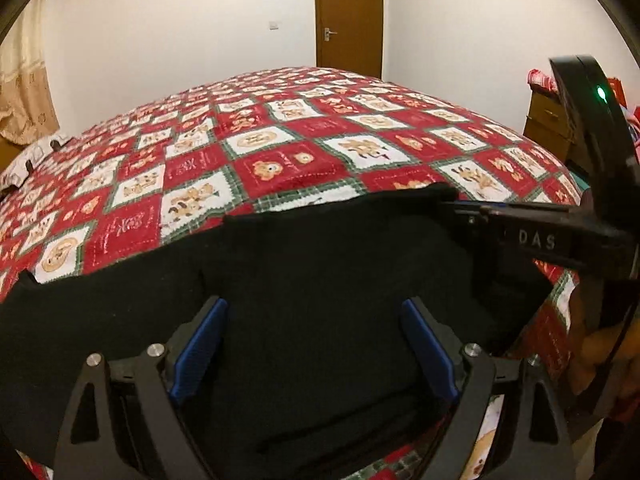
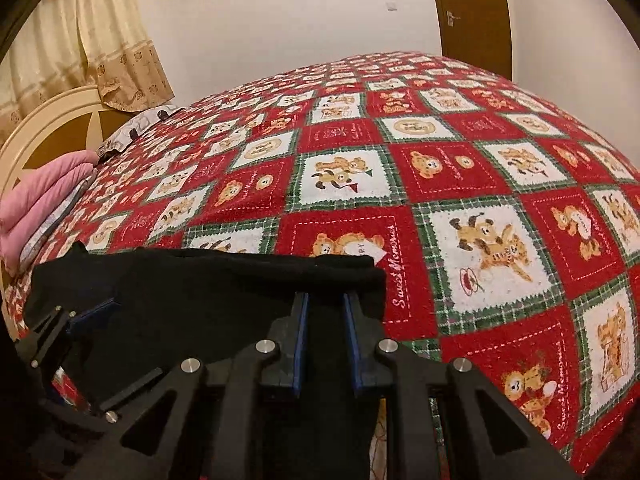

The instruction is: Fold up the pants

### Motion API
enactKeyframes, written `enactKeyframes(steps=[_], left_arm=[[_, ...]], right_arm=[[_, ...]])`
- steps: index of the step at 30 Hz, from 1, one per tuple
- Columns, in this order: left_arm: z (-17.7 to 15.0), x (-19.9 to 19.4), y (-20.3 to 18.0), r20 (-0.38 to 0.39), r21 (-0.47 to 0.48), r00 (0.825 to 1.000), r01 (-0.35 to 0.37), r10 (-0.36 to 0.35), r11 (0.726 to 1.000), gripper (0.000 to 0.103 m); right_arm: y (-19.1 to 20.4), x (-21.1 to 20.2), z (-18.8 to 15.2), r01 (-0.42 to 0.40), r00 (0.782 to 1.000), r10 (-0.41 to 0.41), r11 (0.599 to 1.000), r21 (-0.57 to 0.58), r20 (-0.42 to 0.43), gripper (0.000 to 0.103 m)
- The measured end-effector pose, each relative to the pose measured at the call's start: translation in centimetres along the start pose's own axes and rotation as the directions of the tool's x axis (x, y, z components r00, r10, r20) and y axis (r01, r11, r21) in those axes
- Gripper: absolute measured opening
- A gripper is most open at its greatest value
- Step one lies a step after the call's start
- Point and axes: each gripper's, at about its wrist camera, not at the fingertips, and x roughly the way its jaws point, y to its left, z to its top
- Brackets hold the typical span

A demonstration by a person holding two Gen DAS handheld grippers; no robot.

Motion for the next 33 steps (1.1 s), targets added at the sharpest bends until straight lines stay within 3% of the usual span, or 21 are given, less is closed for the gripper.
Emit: enactKeyframes(steps=[5, 8, 11, 16, 20, 22, 26, 28, 31, 33], left_arm=[[-0.1, -0.7, 1.5, -0.034, -0.054, 0.999, -0.005, 0.003, 0.999, 0.091], [-0.4, -1.6, 2.9, -0.035, -0.071, 0.998, -0.06, 0.057, 0.996, 0.091], [-0.7, -2.7, 4.5, -0.028, -0.101, 0.994, -0.106, 0.104, 0.989, 0.091], [-1.4, -3.2, 6.9, -0.052, -0.152, 0.983, -0.181, 0.175, 0.972, 0.091], [-2.8, -4.6, 9.1, -0.046, -0.169, 0.97, -0.242, 0.237, 0.956, 0.091], [-3.7, -5.5, 10.8, -0.049, -0.186, 0.961, -0.275, 0.271, 0.943, 0.091], [-6.4, -8.0, 15.9, -0.065, -0.287, 0.936, -0.351, 0.347, 0.891, 0.094], [-8.0, -9.6, 18.5, -0.077, -0.338, 0.908, -0.411, 0.411, 0.847, 0.094], [-10.5, -12.5, 23.0, -0.091, -0.431, 0.853, -0.498, 0.513, 0.753, 0.094], [-11.8, -14.1, 25.4, -0.103, -0.509, 0.833, -0.514, 0.544, 0.69, 0.094]], right_arm=[[-0.2, -0.6, -0.4, -0.02, 0.999, 0.02, 1.0, 0.016, 0.034, 0.02], [-0.8, -2.3, -0.8, -0.071, 0.994, 0.062, 0.991, 0.11, 0.087, 0.02], [1.0, -4.1, -1.4, -0.1, 0.986, 0.087, 0.991, 0.086, 0.142, 0.02], [8.1, -3.9, -2.7, -0.224, 0.972, 0.226, 0.974, -0.044, 0.062, 0.02], [12.4, -1.8, -5.0, -0.226, 0.974, 0.223, 0.967, -0.118, -0.042, 0.02], [12.7, -1.9, -5.9, -0.204, 0.978, 0.207, 0.972, -0.119, 0.01, 0.021], [11.9, -1.6, -5.8, -0.242, 0.97, 0.243, 0.967, -0.08, 0.0, 0.021], [11.3, -1.5, -5.9, -0.267, 0.964, 0.267, 0.963, -0.036, 0.008, 0.021], [11.6, -1.7, -6.3, -0.252, 0.967, 0.253, 0.967, -0.048, 0.019, 0.021], [12.0, -1.8, -6.4, -0.234, 0.971, 0.236, 0.97, -0.067, 0.023, 0.021]])
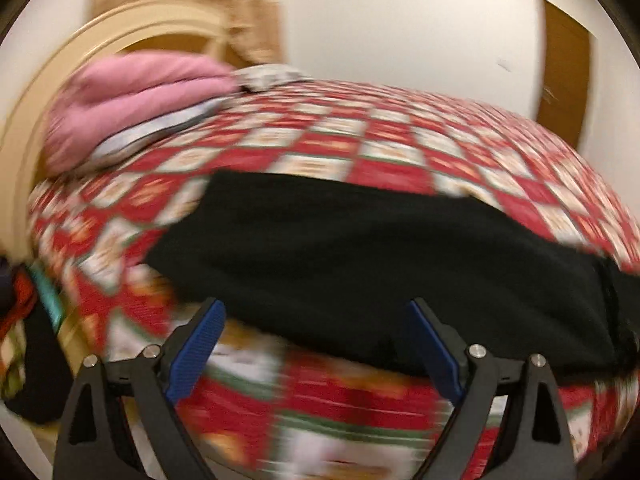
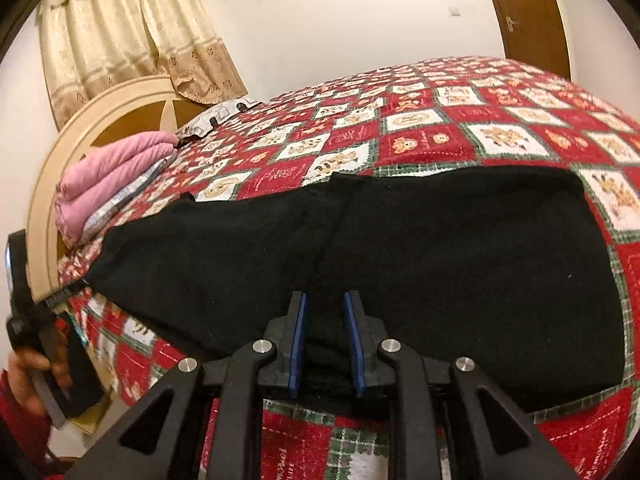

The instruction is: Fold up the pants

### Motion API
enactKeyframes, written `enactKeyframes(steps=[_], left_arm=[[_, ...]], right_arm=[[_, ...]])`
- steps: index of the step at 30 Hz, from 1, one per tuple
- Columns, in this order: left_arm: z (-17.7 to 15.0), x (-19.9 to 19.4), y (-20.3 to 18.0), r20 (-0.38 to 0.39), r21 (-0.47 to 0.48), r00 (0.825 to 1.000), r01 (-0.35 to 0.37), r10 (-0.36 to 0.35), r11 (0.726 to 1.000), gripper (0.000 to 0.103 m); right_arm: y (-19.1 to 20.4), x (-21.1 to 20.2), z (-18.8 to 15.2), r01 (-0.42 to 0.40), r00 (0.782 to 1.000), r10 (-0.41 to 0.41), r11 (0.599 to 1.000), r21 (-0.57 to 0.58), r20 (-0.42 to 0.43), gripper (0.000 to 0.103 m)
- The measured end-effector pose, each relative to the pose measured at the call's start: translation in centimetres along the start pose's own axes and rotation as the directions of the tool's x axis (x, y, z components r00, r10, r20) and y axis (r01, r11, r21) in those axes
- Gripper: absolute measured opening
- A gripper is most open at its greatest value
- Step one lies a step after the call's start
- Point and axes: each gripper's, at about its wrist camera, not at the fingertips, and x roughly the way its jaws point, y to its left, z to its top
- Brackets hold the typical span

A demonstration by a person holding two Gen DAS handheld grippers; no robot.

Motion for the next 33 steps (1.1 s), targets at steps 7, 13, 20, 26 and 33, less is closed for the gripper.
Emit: enactKeyframes(steps=[7, 13, 20, 26, 33], left_arm=[[0.7, 3.5, 8.2, -0.021, -0.419, 0.986, 0.144, -0.168, 0.897, 0.094], [0.6, 5.7, 6.9, -0.005, -0.483, 0.97, 0.211, -0.244, 0.85, 0.089], [2.2, 8.2, 9.7, 0.029, -0.616, 0.955, 0.249, -0.294, 0.747, 0.086], [2.2, 8.4, 8.9, -0.002, -0.564, 0.982, 0.154, -0.187, 0.812, 0.032], [3.6, 4.3, 6.7, 0.096, -0.447, 0.984, 0.177, -0.15, 0.877, 0.021]], right_arm=[[-0.7, 0.2, 0.4, -0.024, 1.0, 0.025, 0.999, 0.031, -0.011, 0.021], [-0.8, 0.3, 0.4, -0.027, 1.0, 0.027, 0.999, 0.035, -0.015, 0.021], [-1.2, 0.2, 0.5, -0.046, 0.999, 0.047, 0.998, 0.053, -0.017, 0.022], [-1.4, 0.3, 0.5, -0.049, 0.998, 0.051, 0.996, 0.069, -0.026, 0.022], [-2.0, 0.2, 0.9, -0.079, 0.995, 0.085, 0.99, 0.113, -0.047, 0.022]])
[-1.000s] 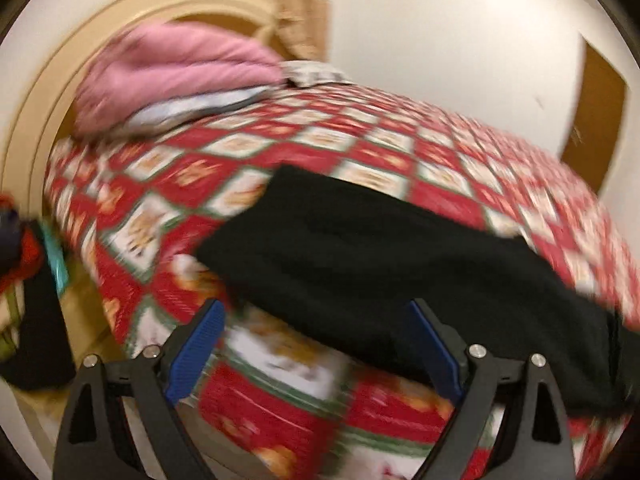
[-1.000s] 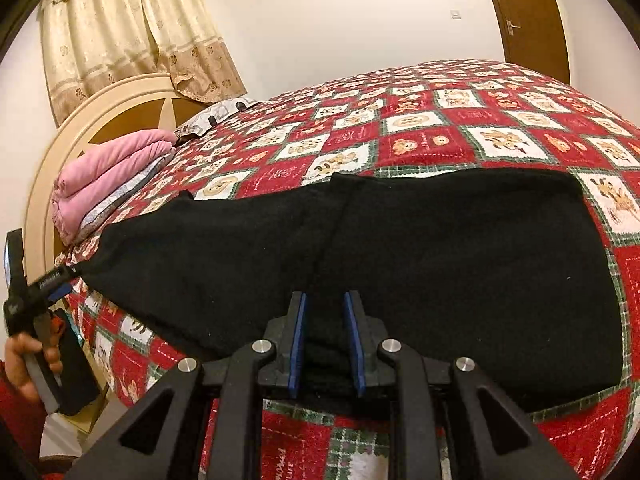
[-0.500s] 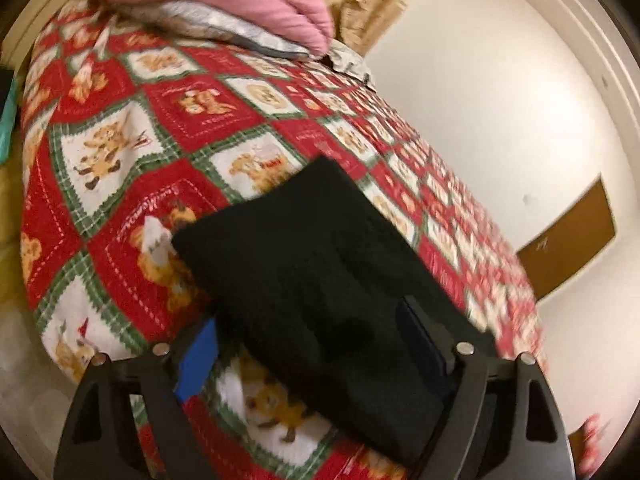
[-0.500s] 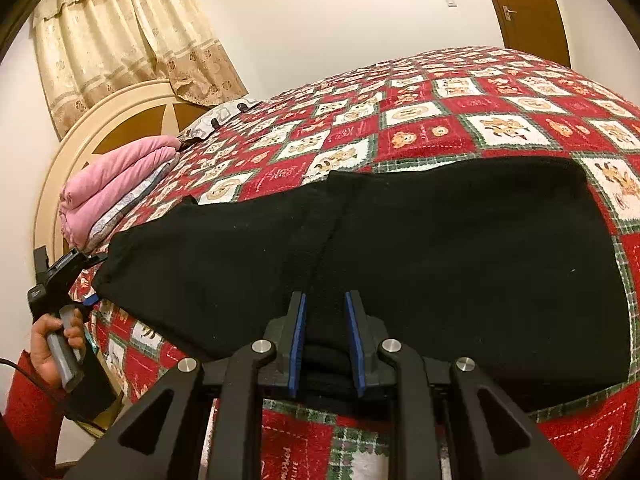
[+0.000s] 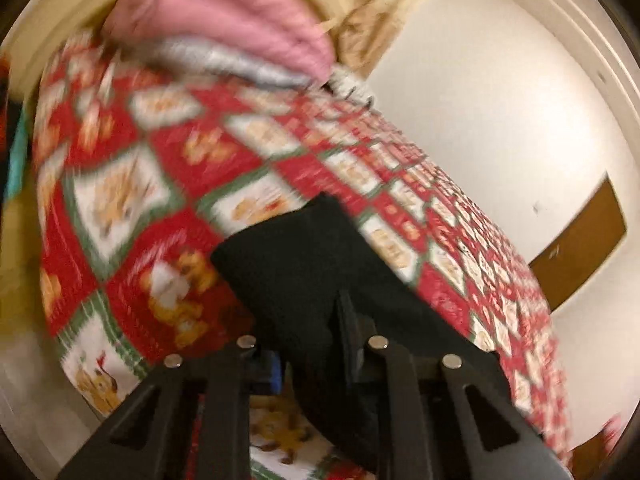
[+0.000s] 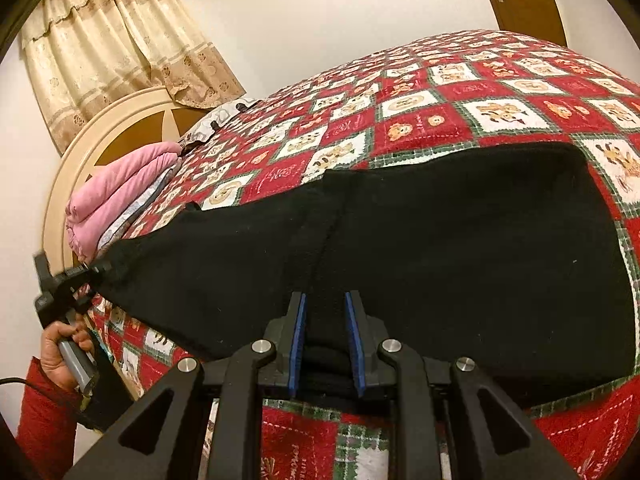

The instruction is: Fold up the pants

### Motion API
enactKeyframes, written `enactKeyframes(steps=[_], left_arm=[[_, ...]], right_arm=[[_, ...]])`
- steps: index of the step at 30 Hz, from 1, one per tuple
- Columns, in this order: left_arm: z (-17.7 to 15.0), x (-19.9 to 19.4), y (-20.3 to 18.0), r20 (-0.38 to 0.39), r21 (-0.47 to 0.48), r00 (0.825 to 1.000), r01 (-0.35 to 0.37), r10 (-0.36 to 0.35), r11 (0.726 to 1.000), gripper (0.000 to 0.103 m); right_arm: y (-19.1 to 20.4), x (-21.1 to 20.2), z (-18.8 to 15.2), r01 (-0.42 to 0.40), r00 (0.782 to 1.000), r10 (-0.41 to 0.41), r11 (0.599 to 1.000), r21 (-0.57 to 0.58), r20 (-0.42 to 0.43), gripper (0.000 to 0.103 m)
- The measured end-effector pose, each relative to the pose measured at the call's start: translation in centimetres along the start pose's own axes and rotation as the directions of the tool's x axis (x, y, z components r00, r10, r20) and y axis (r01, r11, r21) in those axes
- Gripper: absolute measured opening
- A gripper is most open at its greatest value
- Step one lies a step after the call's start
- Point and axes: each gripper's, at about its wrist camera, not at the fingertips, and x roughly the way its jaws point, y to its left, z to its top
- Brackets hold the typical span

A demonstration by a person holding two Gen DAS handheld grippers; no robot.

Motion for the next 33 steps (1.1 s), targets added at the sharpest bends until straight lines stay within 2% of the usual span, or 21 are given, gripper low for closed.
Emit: enactKeyframes(steps=[1, 3, 5, 8, 9, 10, 11, 12, 15, 16, 17, 18, 19, 21, 22, 23, 24, 27, 31, 33], left_arm=[[0.1, -0.7, -1.4, 0.025, 0.047, 1.0, 0.012, -0.013, 0.999, 0.021], [-0.3, -2.6, -5.6, 0.073, 0.193, 0.995, 0.057, -0.072, 0.98, 0.021], [-1.8, -4.8, -10.4, 0.104, 0.376, 0.985, 0.092, -0.141, 0.922, 0.021], [-5.6, -7.4, -16.0, 0.089, 0.589, 0.961, 0.162, -0.263, 0.791, 0.021], [-7.1, -7.8, -17.6, 0.074, 0.638, 0.954, 0.179, -0.292, 0.748, 0.021], [-9.2, -8.2, -19.3, 0.044, 0.695, 0.945, 0.204, -0.324, 0.689, 0.021], [-10.4, -8.3, -20.1, 0.025, 0.726, 0.94, 0.217, -0.34, 0.653, 0.021], [-12.6, -8.3, -21.3, -0.005, 0.769, 0.936, 0.228, -0.351, 0.597, 0.021], [-18.3, -7.1, -22.9, -0.092, 0.857, 0.94, 0.243, -0.329, 0.454, 0.021], [-19.8, -6.9, -22.8, -0.1, 0.882, 0.945, 0.23, -0.312, 0.411, 0.021], [-21.7, -6.3, -22.9, -0.108, 0.912, 0.954, 0.207, -0.281, 0.353, 0.021], [-22.5, -6.0, -22.8, -0.112, 0.922, 0.958, 0.199, -0.265, 0.331, 0.021], [-22.9, -5.7, -22.5, -0.119, 0.926, 0.96, 0.2, -0.255, 0.321, 0.021], [-22.6, -5.8, -22.2, -0.124, 0.92, 0.958, 0.208, -0.258, 0.331, 0.021], [-22.3, -5.8, -22.1, -0.129, 0.915, 0.956, 0.217, -0.263, 0.34, 0.021], [-21.9, -5.7, -22.0, -0.133, 0.911, 0.955, 0.223, -0.267, 0.346, 0.022], [-21.7, -5.6, -21.7, -0.135, 0.908, 0.953, 0.229, -0.272, 0.35, 0.022], [-22.0, -5.6, -21.7, -0.141, 0.896, 0.945, 0.249, -0.295, 0.368, 0.022], [-21.8, -6.6, -21.2, -0.15, 0.862, 0.929, 0.291, -0.339, 0.415, 0.022], [-21.3, -7.2, -20.9, -0.136, 0.851, 0.922, 0.295, -0.362, 0.434, 0.022]], right_arm=[[0.0, -0.2, 0.2, -0.007, 1.0, 0.007, 1.0, 0.009, -0.004, 0.022], [-0.5, -0.8, 0.7, -0.039, 0.999, 0.039, 0.998, 0.047, 0.004, 0.022], [-1.0, -1.8, 1.3, -0.059, 0.998, 0.056, 0.995, 0.077, 0.043, 0.022], [-1.7, -3.6, 2.6, -0.055, 0.995, 0.047, 0.995, 0.087, 0.093, 0.022], [-1.9, -4.0, 2.9, -0.052, 0.994, 0.043, 0.995, 0.089, 0.102, 0.022], [-2.3, -4.5, 3.2, -0.049, 0.992, 0.037, 0.994, 0.099, 0.118, 0.022], [-2.7, -4.8, 3.4, -0.052, 0.991, 0.038, 0.992, 0.111, 0.126, 0.022], [-3.0, -5.0, 3.4, -0.059, 0.991, 0.042, 0.99, 0.125, 0.129, 0.022], [-3.9, -4.9, 3.4, -0.074, 0.991, 0.053, 0.982, 0.173, 0.122, 0.034], [-4.0, -4.7, 3.3, -0.077, 0.992, 0.056, 0.979, 0.187, 0.115, 0.04], [-4.0, -4.5, 3.3, -0.079, 0.992, 0.059, 0.978, 0.191, 0.108, 0.045], [-3.9, -4.3, 3.3, -0.084, 0.993, 0.065, 0.978, 0.191, 0.101, 0.046], [-3.7, -4.1, 3.3, -0.096, 0.992, 0.08, 0.978, 0.185, 0.096, 0.046], [-3.5, -4.2, 3.4, -0.114, 0.99, 0.098, 0.978, 0.173, 0.098, 0.047], [-3.3, -4.2, 3.5, -0.134, 0.988, 0.118, 0.976, 0.17, 0.101, 0.053], [-3.2, -4.2, 3.7, -0.158, 0.985, 0.141, 0.972, 0.174, 0.104, 0.062], [-3.2, -4.3, 3.9, -0.182, 0.98, 0.165, 0.966, 0.182, 0.108, 0.065], [-2.9, -4.0, 4.6, -0.257, 0.965, 0.241, 0.948, 0.188, 0.104, 0.066], [-2.3, -1.1, 6.2, -0.347, 0.937, 0.348, 0.907, 0.239, 0.042, 0.066], [-1.7, 0.4, 6.8, -0.367, 0.926, 0.379, 0.894, 0.256, 0.005, 0.066]])
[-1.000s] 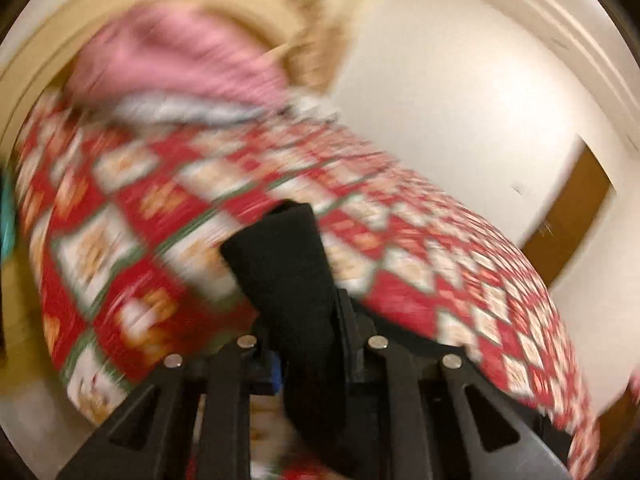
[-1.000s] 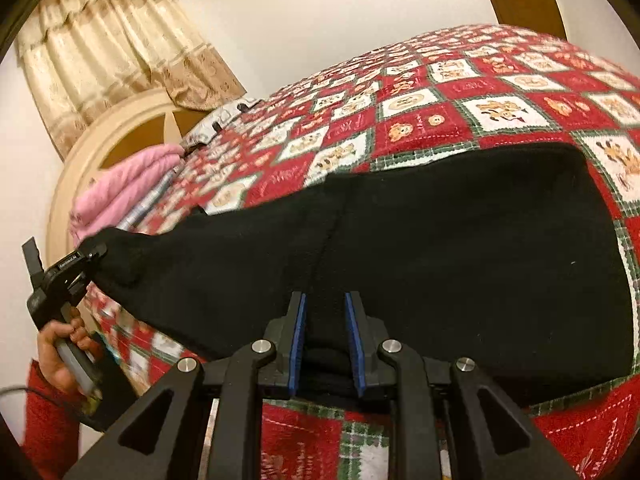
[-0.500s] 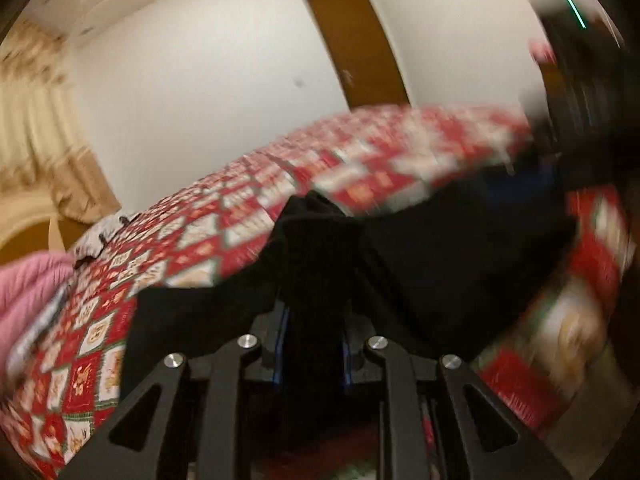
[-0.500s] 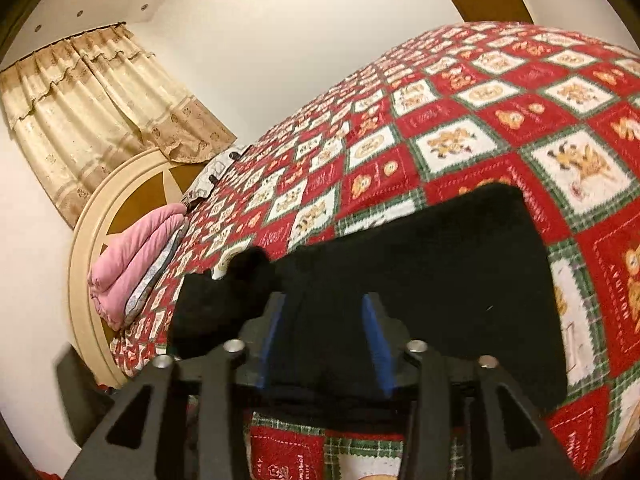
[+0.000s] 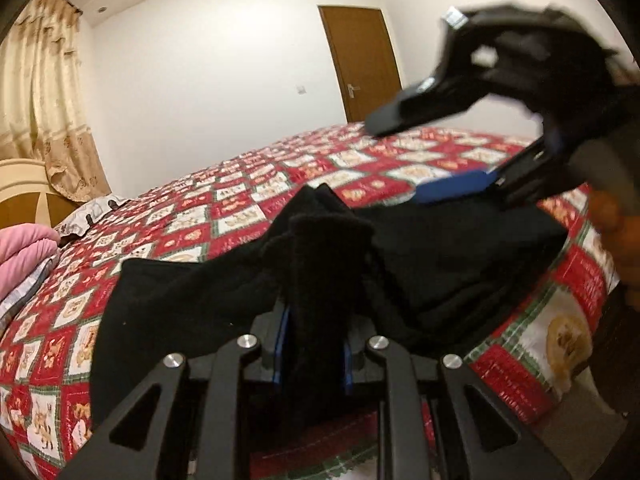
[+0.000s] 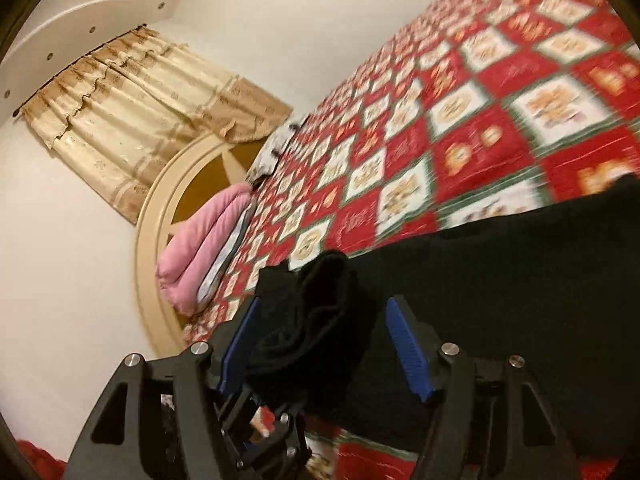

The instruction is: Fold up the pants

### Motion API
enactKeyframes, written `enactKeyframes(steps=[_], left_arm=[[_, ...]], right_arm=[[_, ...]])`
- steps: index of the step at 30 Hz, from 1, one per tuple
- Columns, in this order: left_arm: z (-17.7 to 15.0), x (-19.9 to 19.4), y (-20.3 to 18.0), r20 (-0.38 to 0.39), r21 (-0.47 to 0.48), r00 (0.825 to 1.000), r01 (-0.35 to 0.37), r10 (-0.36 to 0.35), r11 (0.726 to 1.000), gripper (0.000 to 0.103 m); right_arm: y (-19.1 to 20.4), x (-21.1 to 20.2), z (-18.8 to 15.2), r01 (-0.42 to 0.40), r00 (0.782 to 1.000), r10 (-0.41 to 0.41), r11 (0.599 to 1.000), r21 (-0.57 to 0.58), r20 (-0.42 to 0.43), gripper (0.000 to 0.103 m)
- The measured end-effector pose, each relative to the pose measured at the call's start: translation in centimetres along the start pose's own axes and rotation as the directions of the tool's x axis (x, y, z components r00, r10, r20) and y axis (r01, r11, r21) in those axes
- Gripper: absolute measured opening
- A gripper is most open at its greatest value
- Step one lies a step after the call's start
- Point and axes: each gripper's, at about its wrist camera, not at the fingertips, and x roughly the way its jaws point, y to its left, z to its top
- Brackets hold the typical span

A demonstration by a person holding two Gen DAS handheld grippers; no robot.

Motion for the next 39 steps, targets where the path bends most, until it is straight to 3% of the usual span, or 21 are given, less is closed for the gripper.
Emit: enactKeyframes(steps=[4, 7, 9, 10, 11, 17, 24, 26, 31, 39], left_arm=[[-0.1, -0.4, -0.4, 0.01, 0.011, 1.0, -0.007, 0.007, 1.0, 0.022], [-0.3, -0.4, -0.7, 0.003, 0.021, 1.0, -0.006, 0.006, 1.0, 0.022], [-0.3, -0.4, -1.0, 0.002, 0.028, 1.0, -0.009, 0.009, 1.0, 0.022], [-0.3, -0.4, -0.9, 0.002, 0.029, 1.0, -0.012, 0.012, 1.0, 0.022], [-0.1, -0.3, -0.9, -0.001, 0.027, 1.0, -0.011, 0.011, 1.0, 0.022], [2.1, -1.6, -2.8, 0.064, 0.095, 0.998, -0.02, 0.014, 0.995, 0.022], [4.8, -2.0, -8.9, 0.107, 0.197, 0.987, 0.096, -0.118, 0.976, 0.022], [5.4, -1.5, -11.1, 0.097, 0.209, 0.981, 0.146, -0.169, 0.967, 0.022], [5.8, 0.8, -15.2, 0.042, 0.235, 0.977, 0.194, -0.21, 0.952, 0.022], [4.6, 2.9, -15.9, -0.044, 0.233, 0.967, 0.252, -0.249, 0.939, 0.027]], right_arm=[[0.9, 3.8, 0.2, -0.048, 0.993, 0.05, 0.999, 0.024, -0.102, 0.066], [2.2, 5.6, -0.5, 0.043, 0.991, -0.049, 0.997, -0.057, -0.125, 0.064], [3.0, 6.1, -0.8, 0.11, 0.986, -0.125, 0.984, -0.139, -0.107, 0.036], [3.2, 6.2, -0.8, 0.134, 0.982, -0.152, 0.978, -0.162, -0.108, 0.027], [3.3, 6.2, -0.6, 0.136, 0.983, -0.154, 0.977, -0.166, -0.103, 0.025], [3.9, 1.6, 0.8, 0.109, 0.993, -0.118, 0.968, -0.225, -0.028, 0.024], [1.0, -5.9, 2.1, 0.168, 0.986, -0.166, 0.953, -0.252, 0.032, 0.024], [-0.5, -7.4, 2.4, 0.201, 0.98, -0.197, 0.949, -0.241, 0.042, 0.024], [-4.8, -9.4, 2.9, 0.269, 0.963, -0.268, 0.943, -0.194, 0.032, 0.024], [-8.0, -8.7, 2.3, 0.322, 0.946, -0.326, 0.933, -0.163, 0.006, 0.024]])
